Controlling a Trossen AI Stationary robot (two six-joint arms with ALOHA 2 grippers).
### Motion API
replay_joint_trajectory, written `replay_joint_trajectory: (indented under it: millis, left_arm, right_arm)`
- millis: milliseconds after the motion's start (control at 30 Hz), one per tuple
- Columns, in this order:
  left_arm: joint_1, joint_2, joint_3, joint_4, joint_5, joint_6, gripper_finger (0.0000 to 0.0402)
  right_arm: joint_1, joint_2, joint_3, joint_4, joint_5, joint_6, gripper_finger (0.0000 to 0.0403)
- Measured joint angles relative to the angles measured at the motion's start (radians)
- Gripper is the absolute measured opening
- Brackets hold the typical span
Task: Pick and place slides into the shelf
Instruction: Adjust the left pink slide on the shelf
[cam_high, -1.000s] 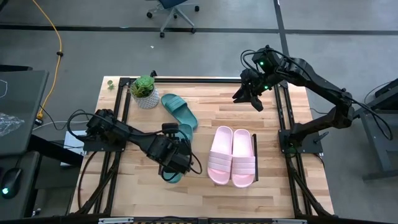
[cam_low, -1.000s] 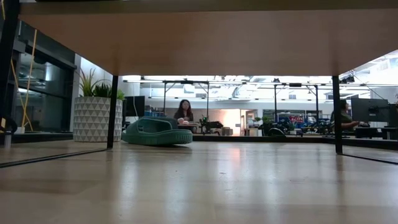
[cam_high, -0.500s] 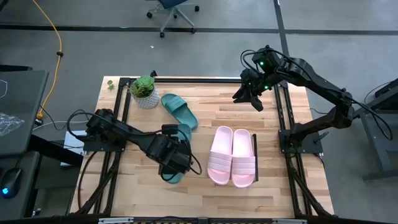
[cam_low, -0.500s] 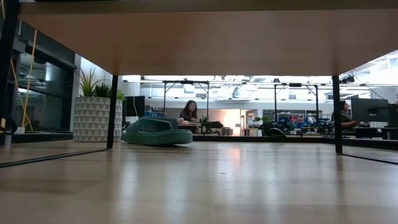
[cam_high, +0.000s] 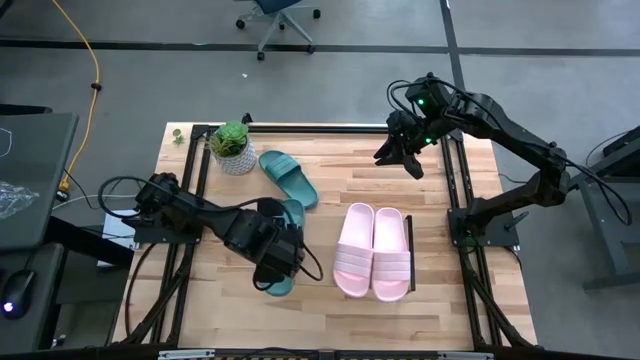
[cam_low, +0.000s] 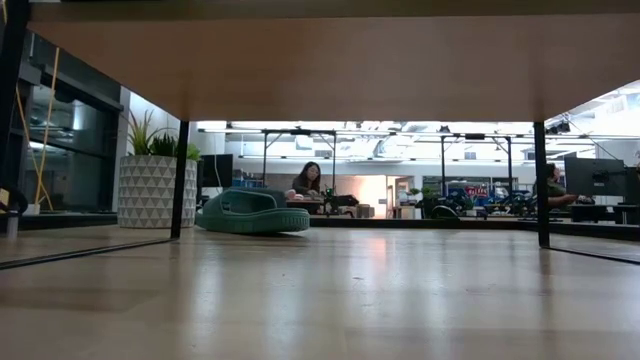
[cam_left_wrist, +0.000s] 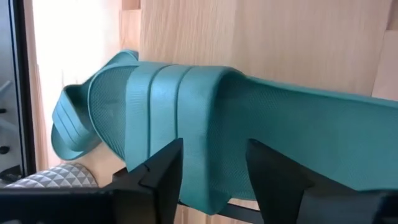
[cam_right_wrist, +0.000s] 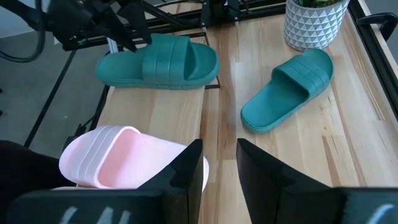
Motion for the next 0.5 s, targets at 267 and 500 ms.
replay_joint_trajectory:
  millis: [267, 500]
  left_arm:
    - [0.0, 0.0, 0.002, 0.0, 0.004, 0.0, 0.0209]
    - [0.0, -0.014, 0.034, 0.0, 0.011, -0.009, 0.0205]
  right_arm:
    - [0.0, 0.0, 0.0, 0.0, 0.0, -0.002, 0.0087]
    - [0.0, 0.0, 0.0, 0.0, -0.003, -0.006, 0.0087]
